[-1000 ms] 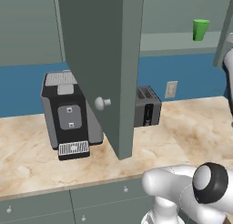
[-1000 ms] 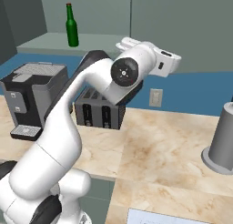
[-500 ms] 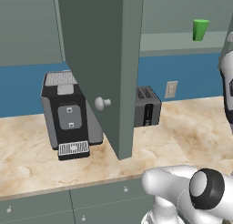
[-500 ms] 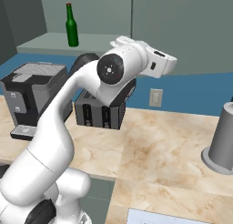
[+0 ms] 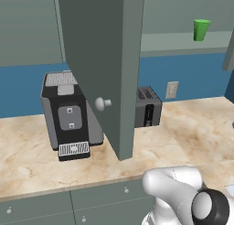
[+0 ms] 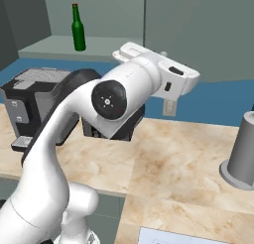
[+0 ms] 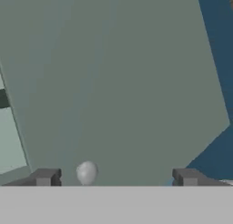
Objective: Open the cabinet directly in front. Then move the beer and the cup to the dining counter with the candle on it.
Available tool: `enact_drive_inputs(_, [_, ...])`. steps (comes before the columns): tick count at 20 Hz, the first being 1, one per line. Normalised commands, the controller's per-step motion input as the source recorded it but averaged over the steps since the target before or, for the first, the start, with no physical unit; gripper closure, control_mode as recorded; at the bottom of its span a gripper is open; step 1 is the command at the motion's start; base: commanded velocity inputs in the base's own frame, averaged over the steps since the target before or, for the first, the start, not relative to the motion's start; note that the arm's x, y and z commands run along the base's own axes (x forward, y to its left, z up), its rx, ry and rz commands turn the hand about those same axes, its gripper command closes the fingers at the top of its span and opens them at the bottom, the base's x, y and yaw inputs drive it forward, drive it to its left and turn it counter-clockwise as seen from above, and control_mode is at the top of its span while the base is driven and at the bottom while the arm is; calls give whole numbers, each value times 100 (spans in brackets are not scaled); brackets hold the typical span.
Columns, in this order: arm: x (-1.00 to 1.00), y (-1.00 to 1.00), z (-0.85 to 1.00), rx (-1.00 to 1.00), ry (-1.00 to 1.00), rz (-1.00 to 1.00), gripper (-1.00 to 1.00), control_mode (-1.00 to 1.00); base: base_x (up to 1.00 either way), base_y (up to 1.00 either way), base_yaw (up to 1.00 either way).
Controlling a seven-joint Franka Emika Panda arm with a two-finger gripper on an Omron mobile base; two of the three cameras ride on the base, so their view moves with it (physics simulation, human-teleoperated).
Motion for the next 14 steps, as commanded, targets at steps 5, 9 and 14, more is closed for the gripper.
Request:
enact_drive_inputs(5, [-63, 35, 1, -26, 0, 0, -100, -100, 0, 0, 0])
enact_drive_inputs(9, [-8, 99, -14, -51, 5, 0, -100, -100, 0, 0, 0])
enact_drive_inputs(14, [0, 100, 0, -49, 0, -1, -100, -100, 0, 0, 0])
